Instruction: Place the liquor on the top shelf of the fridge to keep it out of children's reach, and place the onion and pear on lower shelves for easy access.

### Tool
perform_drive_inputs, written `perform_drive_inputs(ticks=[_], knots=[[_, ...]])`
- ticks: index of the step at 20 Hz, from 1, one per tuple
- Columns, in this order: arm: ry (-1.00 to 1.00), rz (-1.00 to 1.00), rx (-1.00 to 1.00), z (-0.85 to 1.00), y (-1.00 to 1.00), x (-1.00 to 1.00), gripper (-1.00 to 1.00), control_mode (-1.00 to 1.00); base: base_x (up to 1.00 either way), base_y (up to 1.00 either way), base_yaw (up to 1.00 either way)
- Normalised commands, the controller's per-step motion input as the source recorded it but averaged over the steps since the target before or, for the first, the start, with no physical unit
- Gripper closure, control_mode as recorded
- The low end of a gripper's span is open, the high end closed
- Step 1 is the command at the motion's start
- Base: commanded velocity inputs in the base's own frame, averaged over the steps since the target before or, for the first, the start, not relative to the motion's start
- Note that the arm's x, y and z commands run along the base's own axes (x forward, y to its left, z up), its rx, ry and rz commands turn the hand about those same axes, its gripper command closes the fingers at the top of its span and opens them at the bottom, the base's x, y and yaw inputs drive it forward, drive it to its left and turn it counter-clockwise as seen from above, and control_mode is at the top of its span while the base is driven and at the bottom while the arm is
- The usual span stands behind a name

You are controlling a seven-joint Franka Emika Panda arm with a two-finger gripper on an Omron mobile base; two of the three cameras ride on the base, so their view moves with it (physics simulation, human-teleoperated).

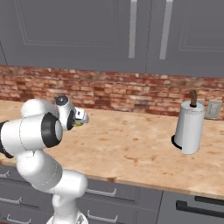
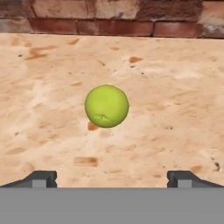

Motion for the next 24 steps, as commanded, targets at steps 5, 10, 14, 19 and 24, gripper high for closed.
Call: perform_drive_inputs(ticks=[5,10,14,19,24], knots=[[0.0,0.0,0.0,-0.17,0.04,0.3,-1.0,-1.0,0.0,0.0,0.0],[0.0,0.0,0.0,-0.18,0.07,0.28,-1.0,-1.0,0.0,0.0,0.0],[0.0,0.0,0.0,-0.18,0.07,0.27,-1.0,-1.0,0.0,0.0,0.0],[0.0,0.0,0.0,-0.18,0.04,0.26,-1.0,-1.0,0.0,0.0,0.0],[0.0,0.0,0.0,-0.18,0.04,0.25,-1.0,-1.0,0.0,0.0,0.0]])
